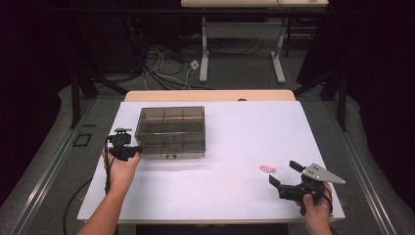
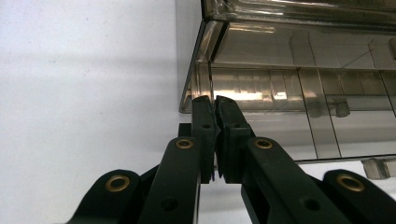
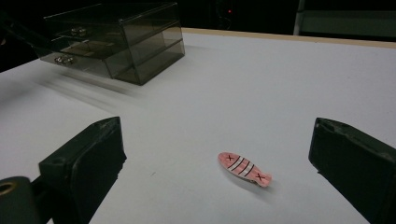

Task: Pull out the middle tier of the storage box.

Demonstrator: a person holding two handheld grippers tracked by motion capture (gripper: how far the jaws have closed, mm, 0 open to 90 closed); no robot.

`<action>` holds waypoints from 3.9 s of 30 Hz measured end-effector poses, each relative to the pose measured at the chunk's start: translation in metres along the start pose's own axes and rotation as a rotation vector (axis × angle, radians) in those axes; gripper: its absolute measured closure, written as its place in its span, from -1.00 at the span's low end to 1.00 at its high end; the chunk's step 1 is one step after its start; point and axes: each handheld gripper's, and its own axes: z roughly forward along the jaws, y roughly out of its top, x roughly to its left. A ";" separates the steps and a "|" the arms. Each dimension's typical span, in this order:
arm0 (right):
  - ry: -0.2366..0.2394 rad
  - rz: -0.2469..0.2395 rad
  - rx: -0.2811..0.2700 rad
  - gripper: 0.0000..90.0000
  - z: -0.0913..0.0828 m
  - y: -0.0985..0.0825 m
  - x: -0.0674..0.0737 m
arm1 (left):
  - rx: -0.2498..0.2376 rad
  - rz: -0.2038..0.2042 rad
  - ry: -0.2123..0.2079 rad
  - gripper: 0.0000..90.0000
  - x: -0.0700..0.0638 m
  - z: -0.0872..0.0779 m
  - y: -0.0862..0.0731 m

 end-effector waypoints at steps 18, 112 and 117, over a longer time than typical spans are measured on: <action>-0.002 0.005 -0.002 -0.94 0.000 0.000 0.000 | 0.004 -0.017 -0.011 0.93 0.002 -0.006 -0.007; -0.001 0.000 0.004 -0.94 0.000 0.000 0.000 | -0.019 -0.047 -0.074 0.90 0.009 -0.012 -0.031; -0.001 0.001 0.005 -0.94 0.000 0.000 0.000 | -0.029 -0.047 -0.078 0.89 0.010 -0.013 -0.031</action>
